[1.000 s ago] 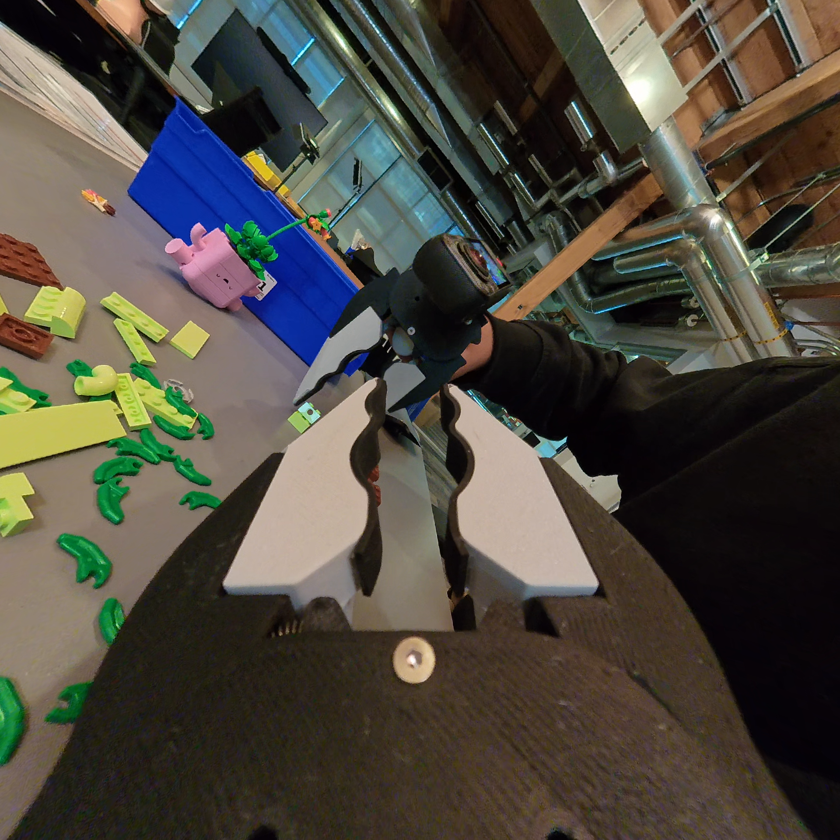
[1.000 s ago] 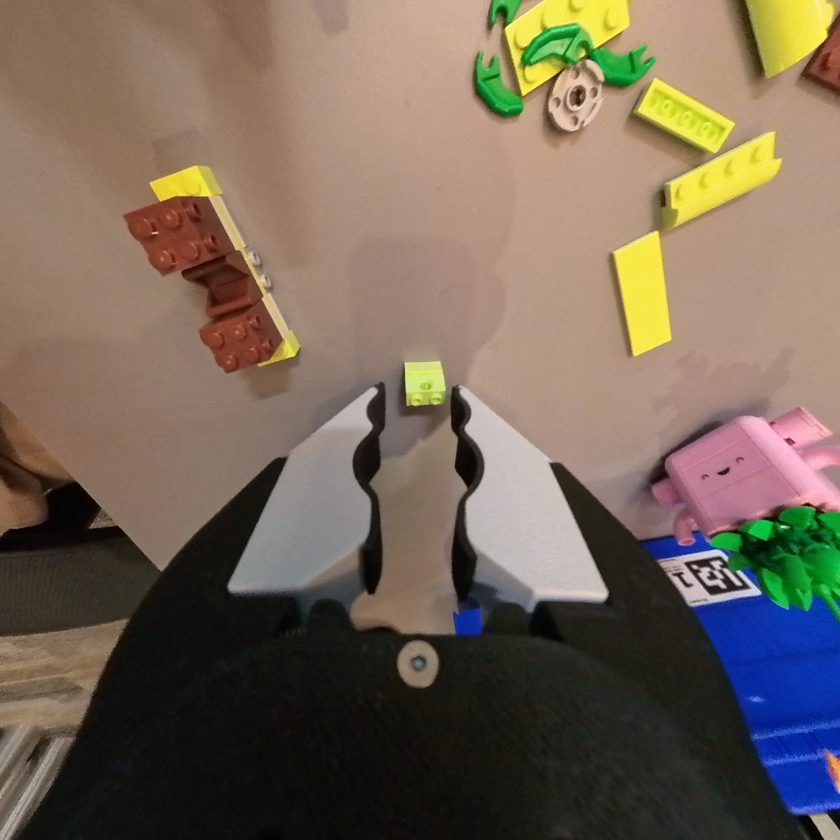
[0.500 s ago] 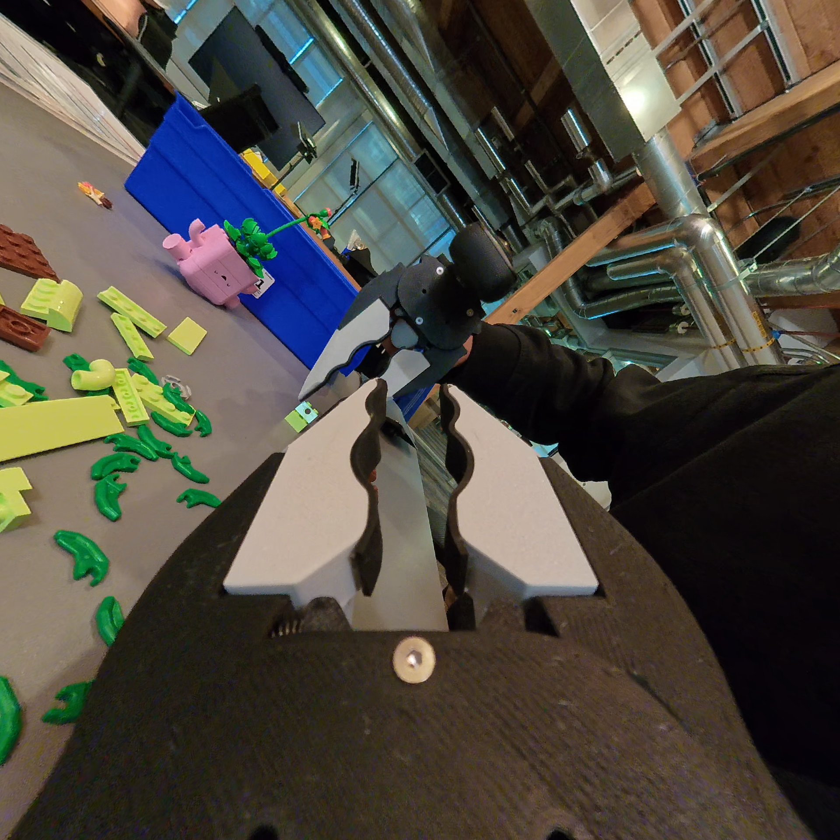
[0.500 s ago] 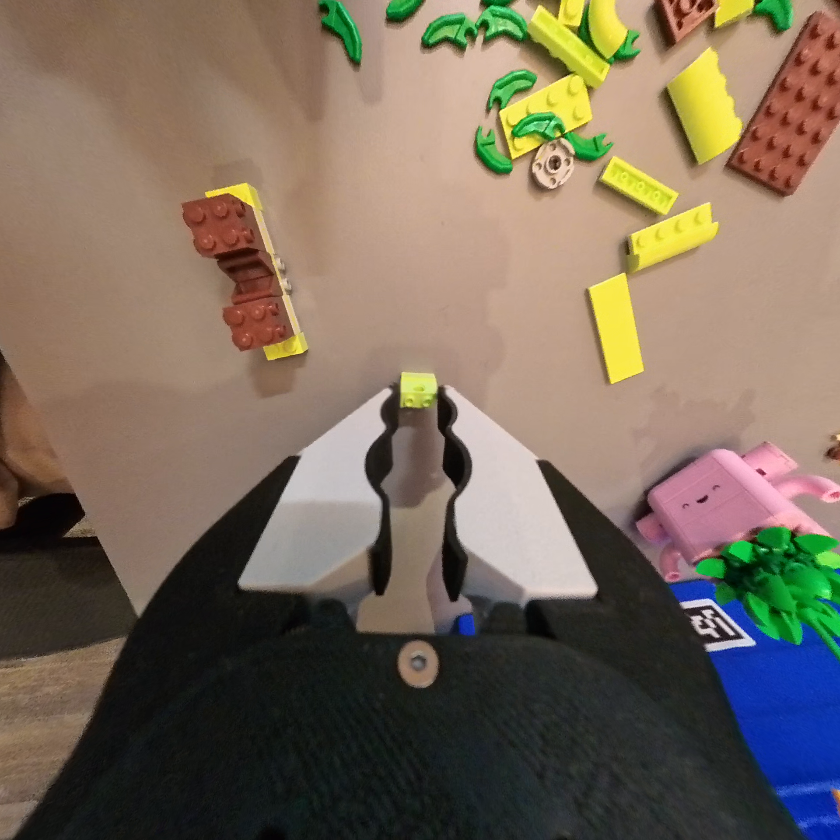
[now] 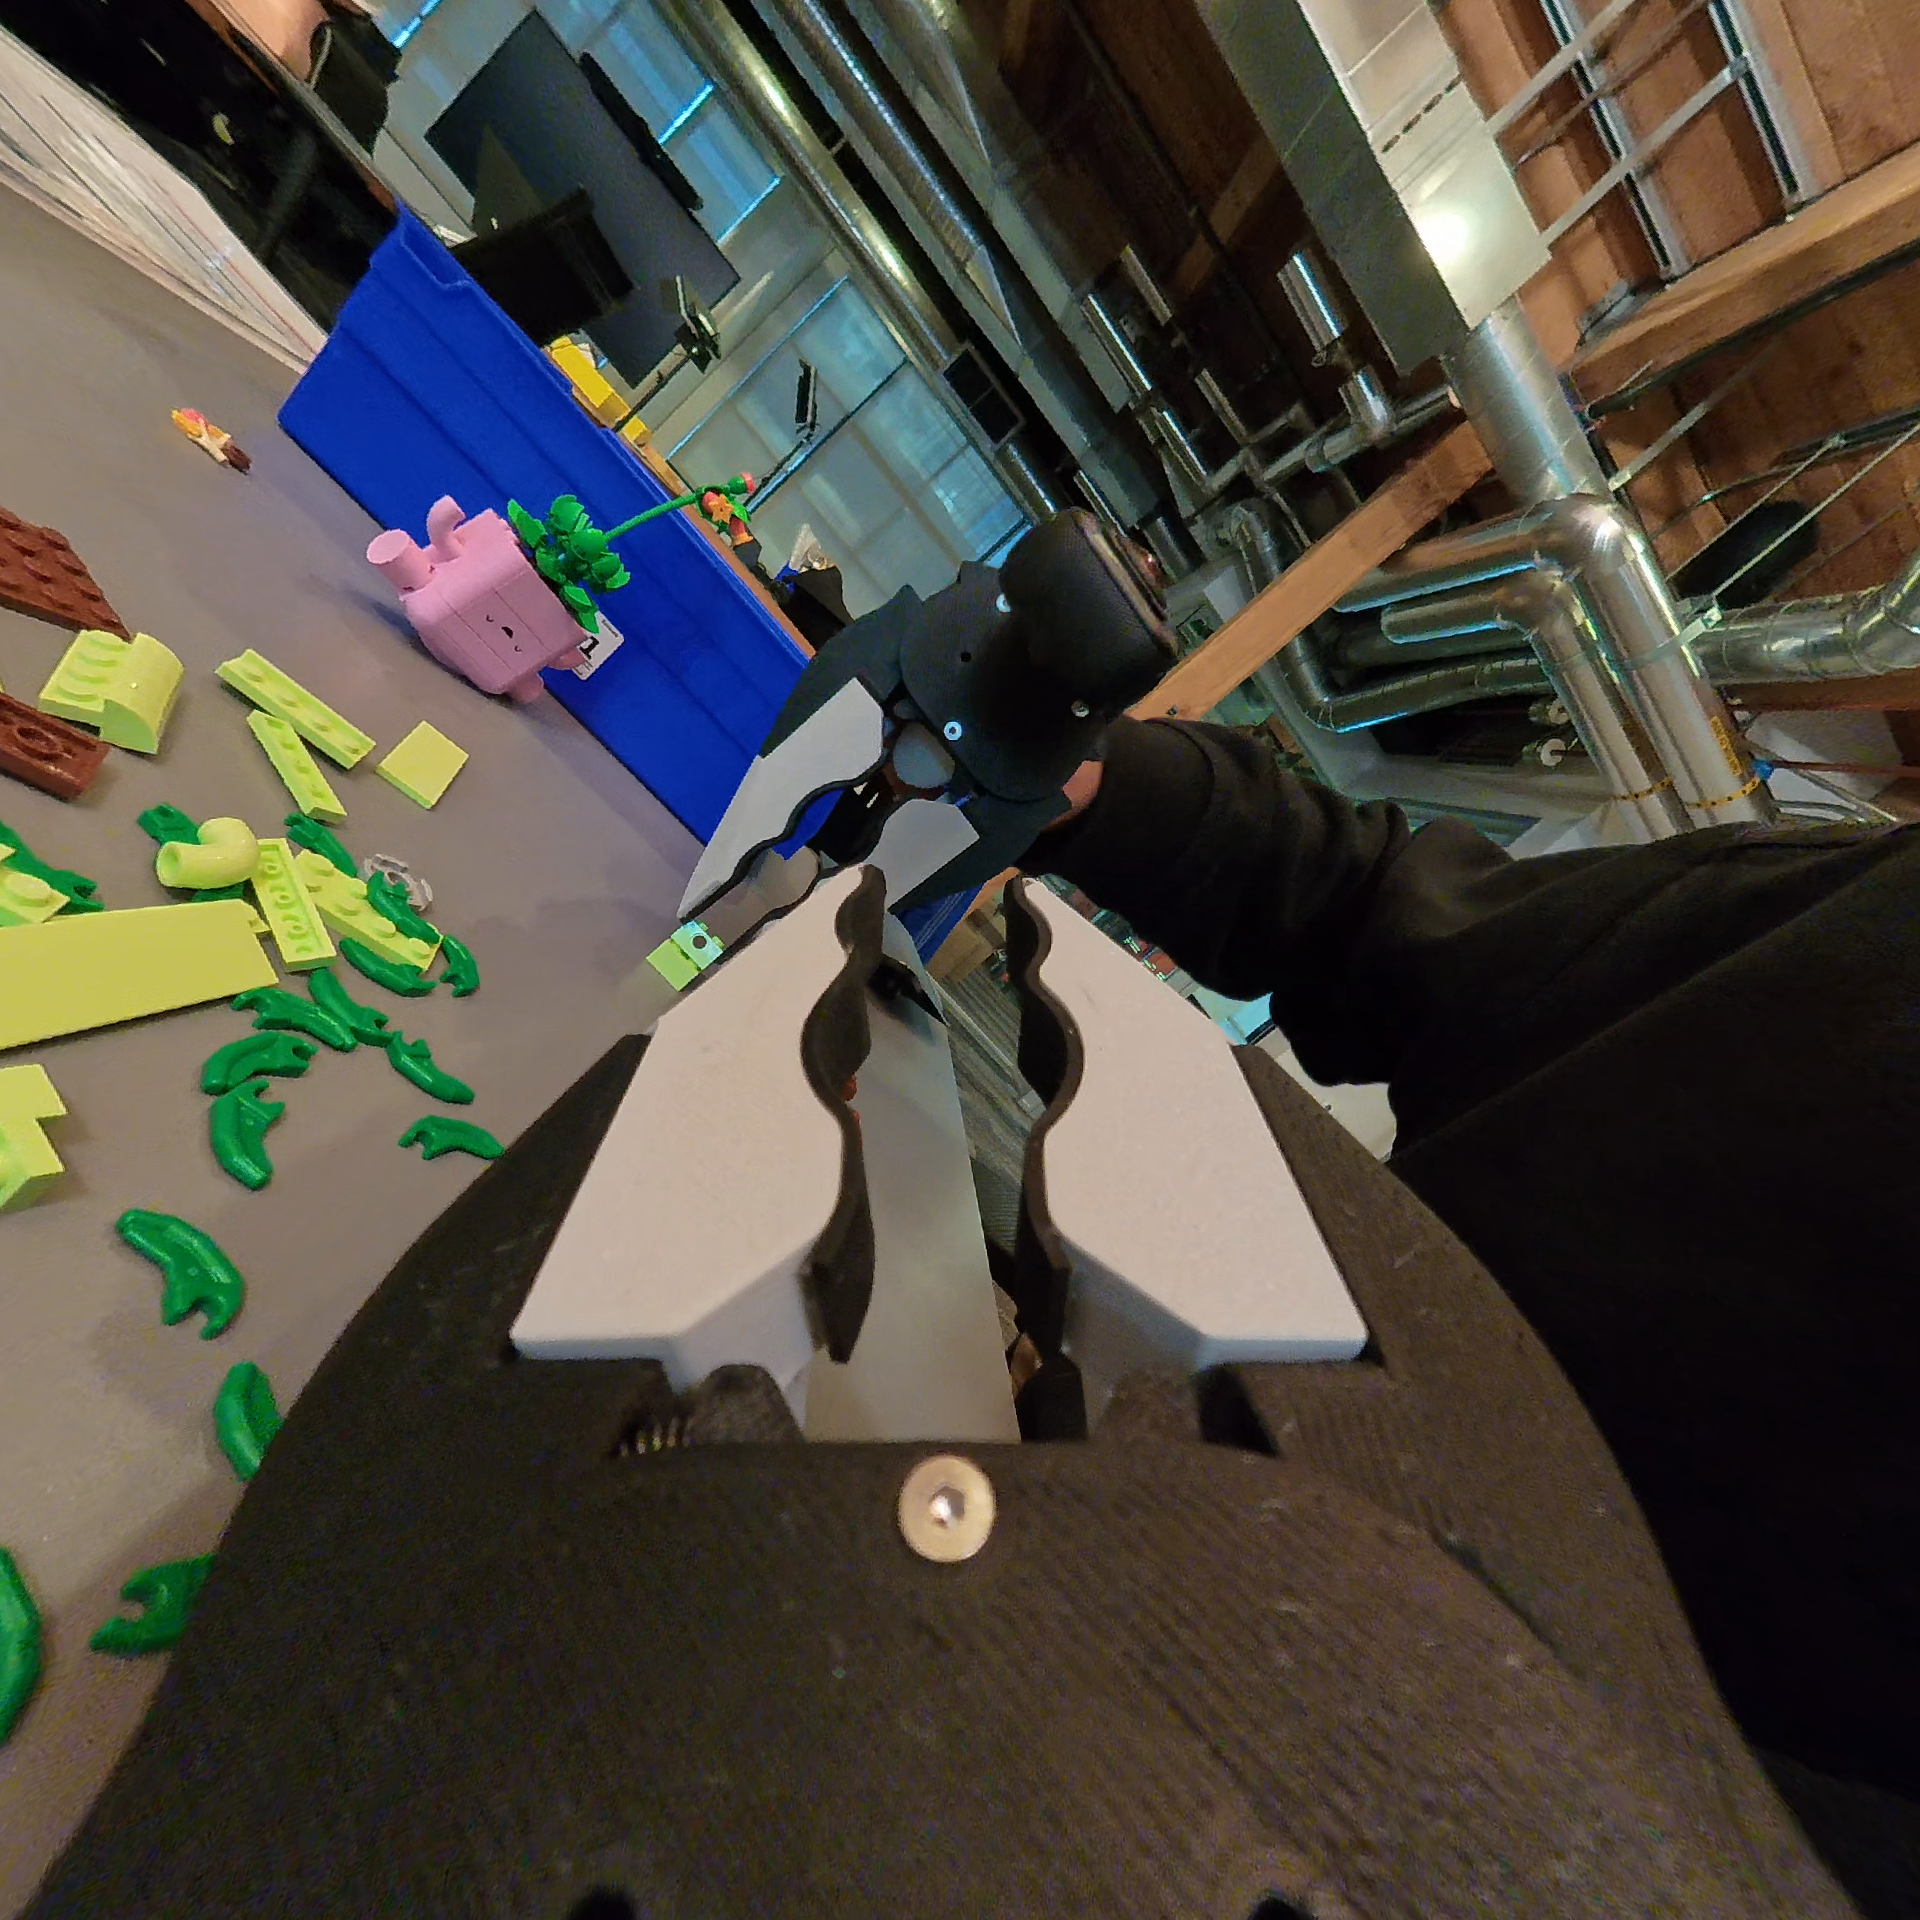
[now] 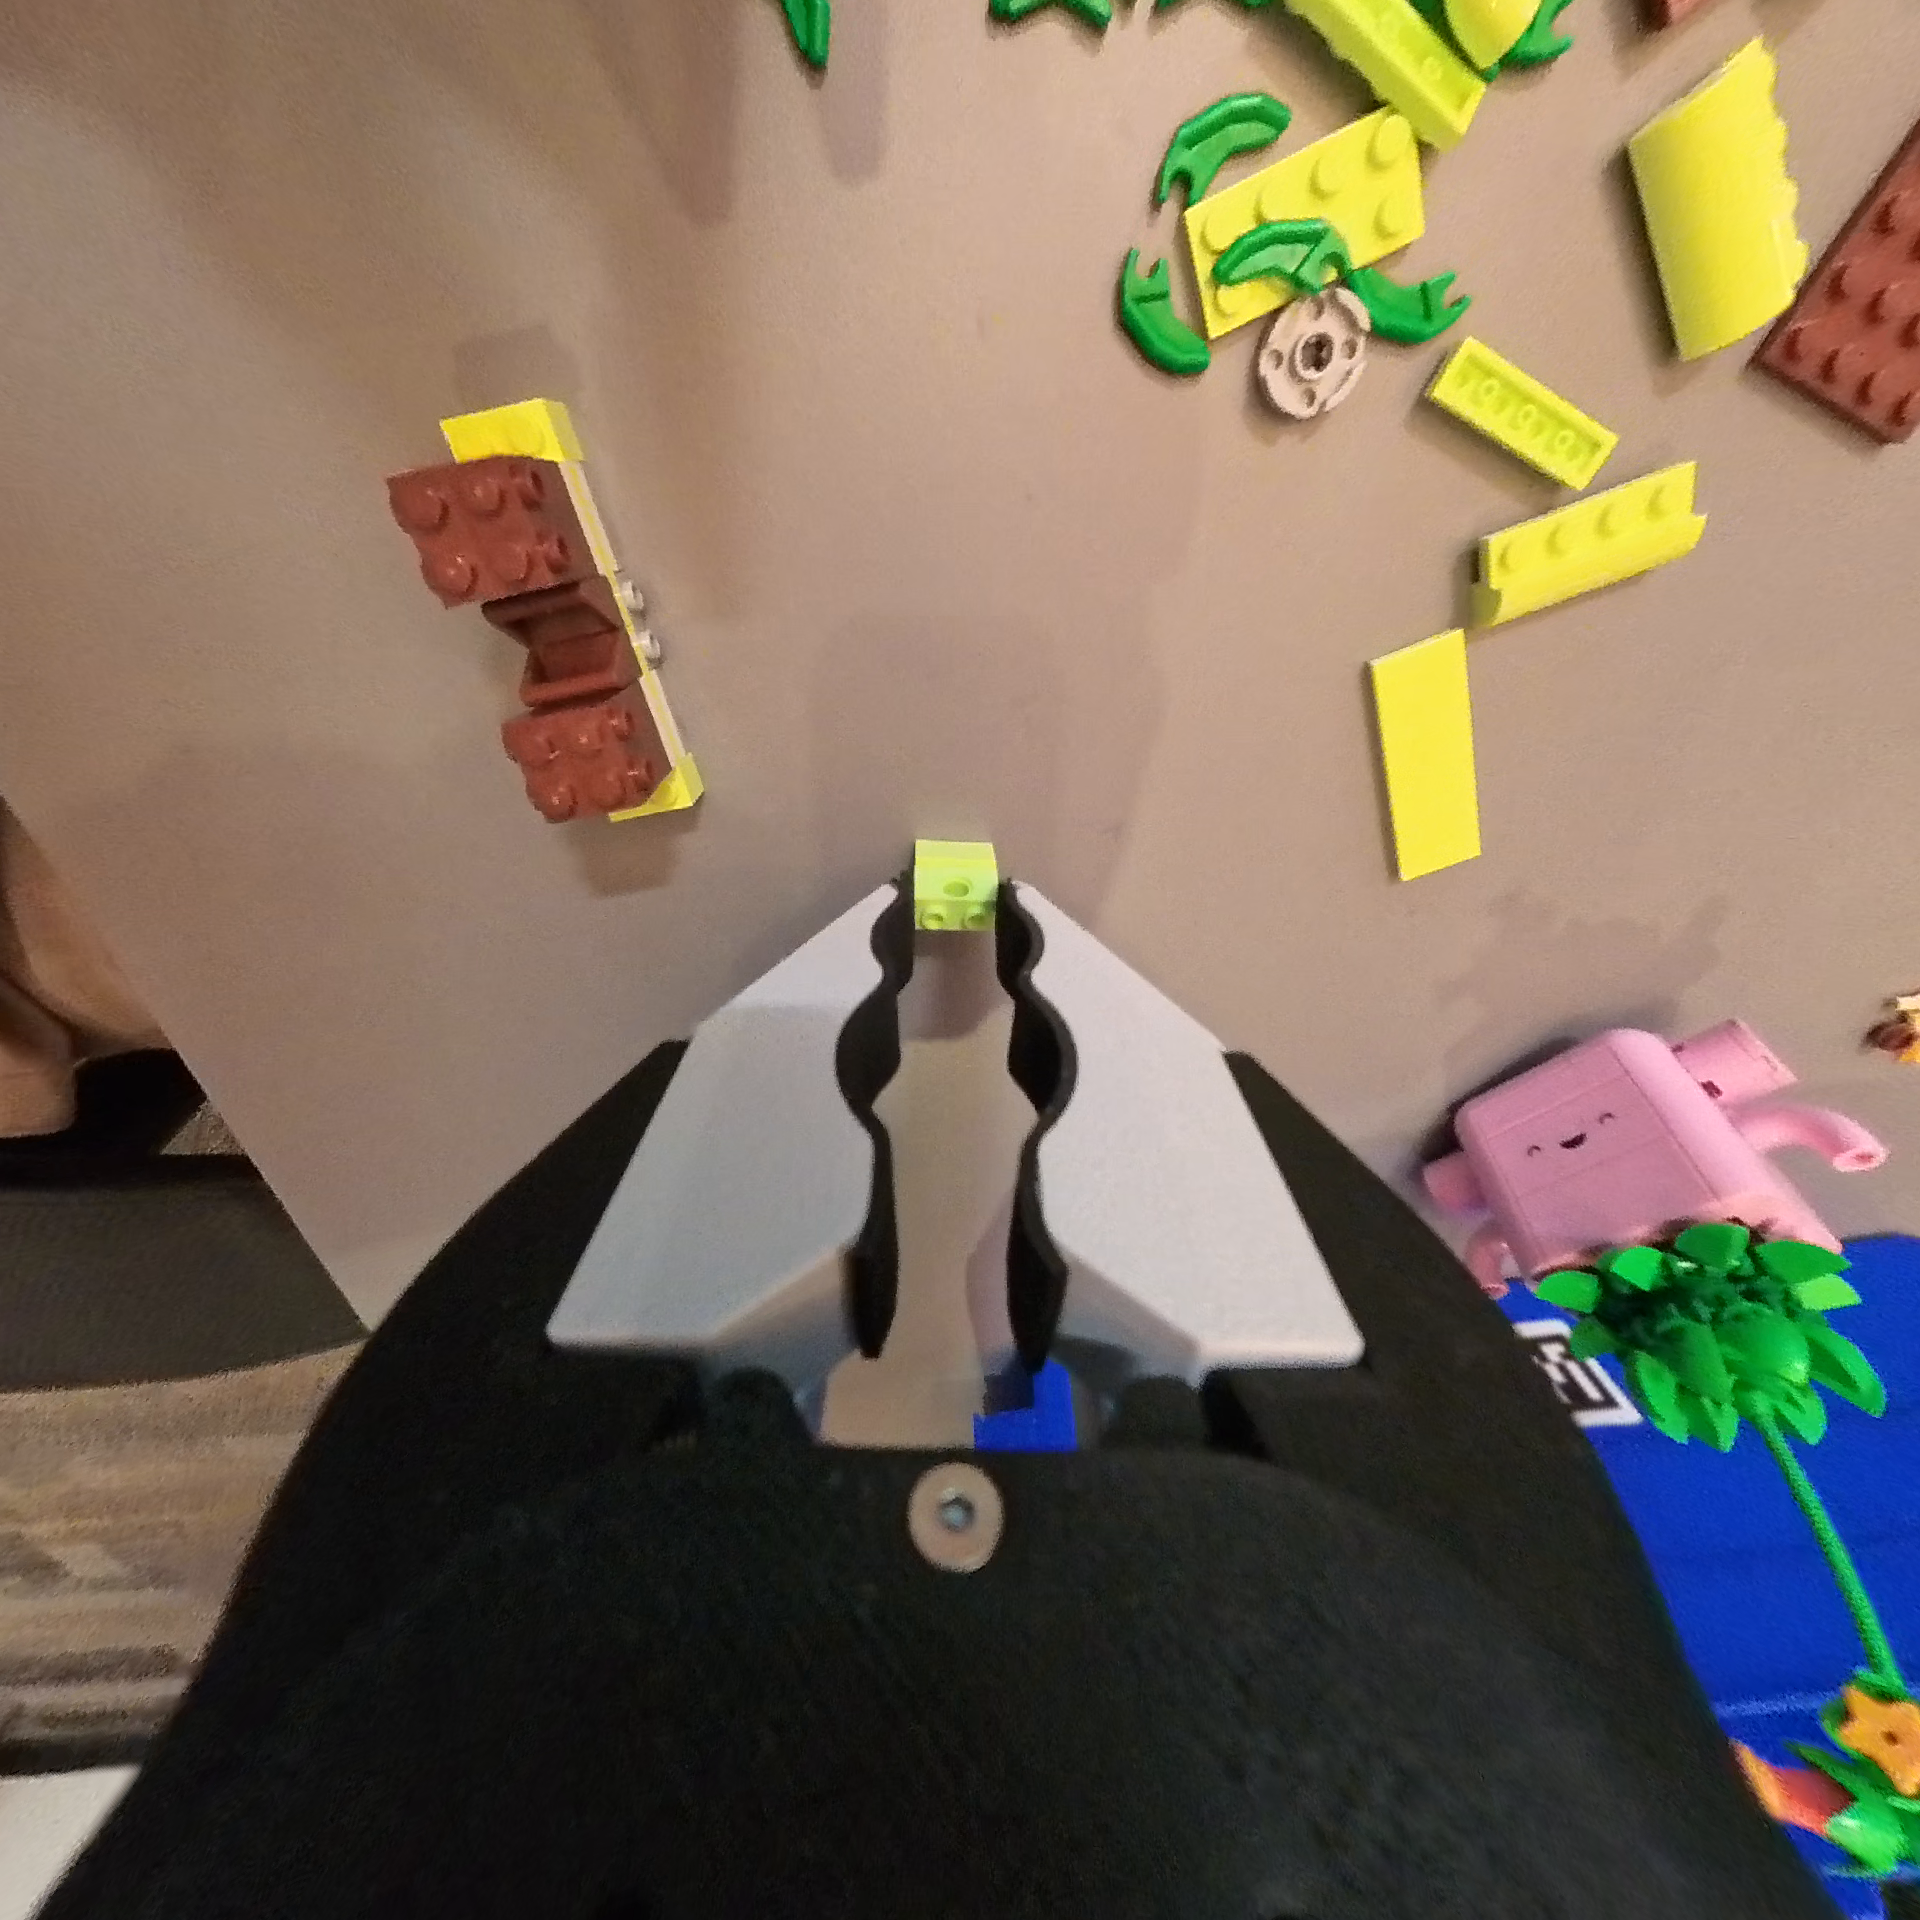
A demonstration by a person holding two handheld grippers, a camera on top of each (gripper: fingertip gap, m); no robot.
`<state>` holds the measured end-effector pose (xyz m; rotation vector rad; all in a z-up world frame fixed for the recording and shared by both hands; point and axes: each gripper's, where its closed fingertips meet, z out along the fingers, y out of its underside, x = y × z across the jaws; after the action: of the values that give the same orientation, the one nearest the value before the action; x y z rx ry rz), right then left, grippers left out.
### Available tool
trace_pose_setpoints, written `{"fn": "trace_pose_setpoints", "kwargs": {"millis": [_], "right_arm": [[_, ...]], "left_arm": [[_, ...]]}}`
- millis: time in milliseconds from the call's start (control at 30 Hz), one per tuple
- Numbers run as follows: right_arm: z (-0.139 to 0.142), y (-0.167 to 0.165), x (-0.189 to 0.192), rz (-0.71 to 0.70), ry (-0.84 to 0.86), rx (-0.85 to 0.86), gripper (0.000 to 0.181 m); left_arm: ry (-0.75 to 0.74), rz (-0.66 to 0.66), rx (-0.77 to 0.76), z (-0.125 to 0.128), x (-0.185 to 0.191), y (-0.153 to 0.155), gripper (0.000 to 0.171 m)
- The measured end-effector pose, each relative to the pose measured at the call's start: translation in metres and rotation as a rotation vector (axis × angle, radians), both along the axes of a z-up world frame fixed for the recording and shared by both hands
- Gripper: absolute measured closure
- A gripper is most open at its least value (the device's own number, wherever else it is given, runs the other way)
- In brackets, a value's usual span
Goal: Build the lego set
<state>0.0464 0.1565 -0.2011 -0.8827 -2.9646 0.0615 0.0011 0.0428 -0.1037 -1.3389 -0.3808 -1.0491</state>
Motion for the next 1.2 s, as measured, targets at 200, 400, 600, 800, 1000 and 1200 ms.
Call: {"fn": "trace_pose_setpoints", "kwargs": {"millis": [200,400,600,800,1000,1200], "right_arm": [[0.0,0.0,0.0,-0.002,-0.047,0.028,0.168],[-0.001,0.0,0.001,0.015,-0.109,0.059,0.168],[-0.001,-0.001,0.001,0.017,-0.156,0.063,0.169],[-0.002,-0.001,0.001,-0.012,-0.161,0.022,0.168],[0.01,-0.018,-0.011,-0.031,0.053,-0.078,0.168],[0.075,-0.071,-0.044,0.008,0.587,-0.245,0.168]], "left_arm": [[-0.007,-0.003,-0.001,0.0,0.0,0.0,0.151],[-0.009,-0.004,-0.003,-0.001,0.0,0.0,0.151],[-0.012,-0.009,-0.006,-0.001,0.001,0.0,0.151],[-0.01,-0.012,-0.006,-0.001,0.001,0.0,0.151],[0.008,0.0,-0.016,-0.003,0.002,0.002,0.143],[0.018,0.02,-0.038,-0.006,0.001,0.005,0.13]]}}
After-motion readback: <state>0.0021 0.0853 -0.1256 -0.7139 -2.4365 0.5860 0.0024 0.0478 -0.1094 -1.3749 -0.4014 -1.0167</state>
